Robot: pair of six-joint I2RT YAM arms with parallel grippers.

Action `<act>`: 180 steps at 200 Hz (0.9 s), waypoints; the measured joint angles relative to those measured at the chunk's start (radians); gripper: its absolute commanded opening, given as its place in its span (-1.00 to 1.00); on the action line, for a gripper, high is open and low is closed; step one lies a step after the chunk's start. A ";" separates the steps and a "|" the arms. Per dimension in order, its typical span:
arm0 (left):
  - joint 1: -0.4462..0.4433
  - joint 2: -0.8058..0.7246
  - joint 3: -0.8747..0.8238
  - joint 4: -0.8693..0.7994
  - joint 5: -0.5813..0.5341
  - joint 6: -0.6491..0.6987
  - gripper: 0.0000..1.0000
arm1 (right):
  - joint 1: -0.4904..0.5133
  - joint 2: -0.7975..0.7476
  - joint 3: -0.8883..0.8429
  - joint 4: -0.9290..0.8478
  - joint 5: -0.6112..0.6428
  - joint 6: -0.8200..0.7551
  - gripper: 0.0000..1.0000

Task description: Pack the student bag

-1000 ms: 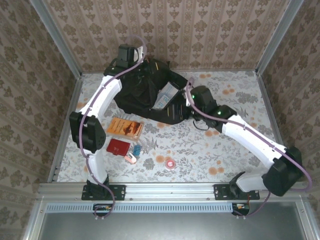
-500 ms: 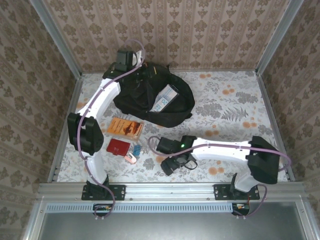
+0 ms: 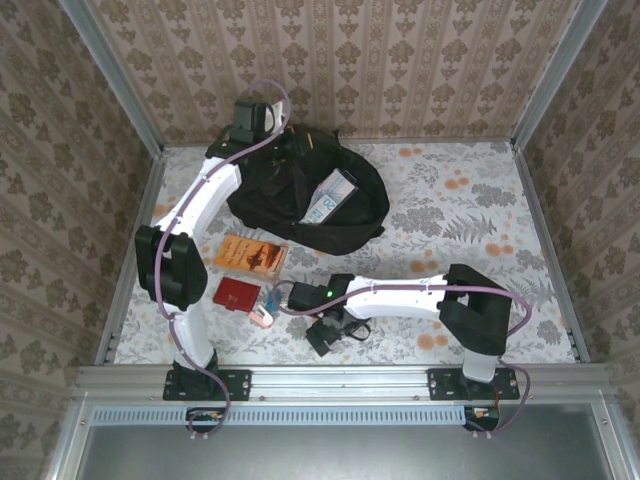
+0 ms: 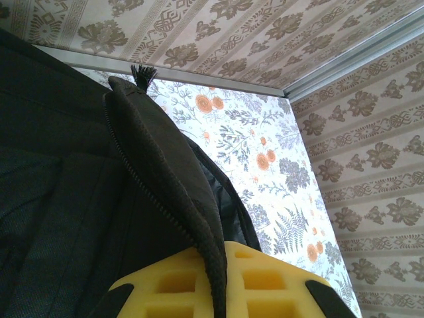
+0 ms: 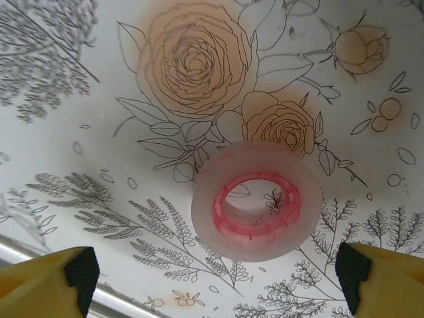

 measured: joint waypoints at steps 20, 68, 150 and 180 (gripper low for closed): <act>0.000 0.000 0.000 0.000 0.000 0.000 -1.00 | 0.000 0.019 0.000 0.000 0.000 0.000 0.88; 0.006 0.000 -0.001 0.000 0.004 -0.001 -1.00 | -0.012 0.040 -0.001 0.008 -0.001 -0.004 0.79; 0.010 0.000 -0.002 0.000 0.008 -0.005 -1.00 | -0.039 0.062 -0.008 0.032 -0.053 -0.016 0.57; 0.012 0.000 -0.002 0.001 0.011 -0.005 -1.00 | -0.048 0.062 -0.010 0.034 -0.062 -0.023 0.43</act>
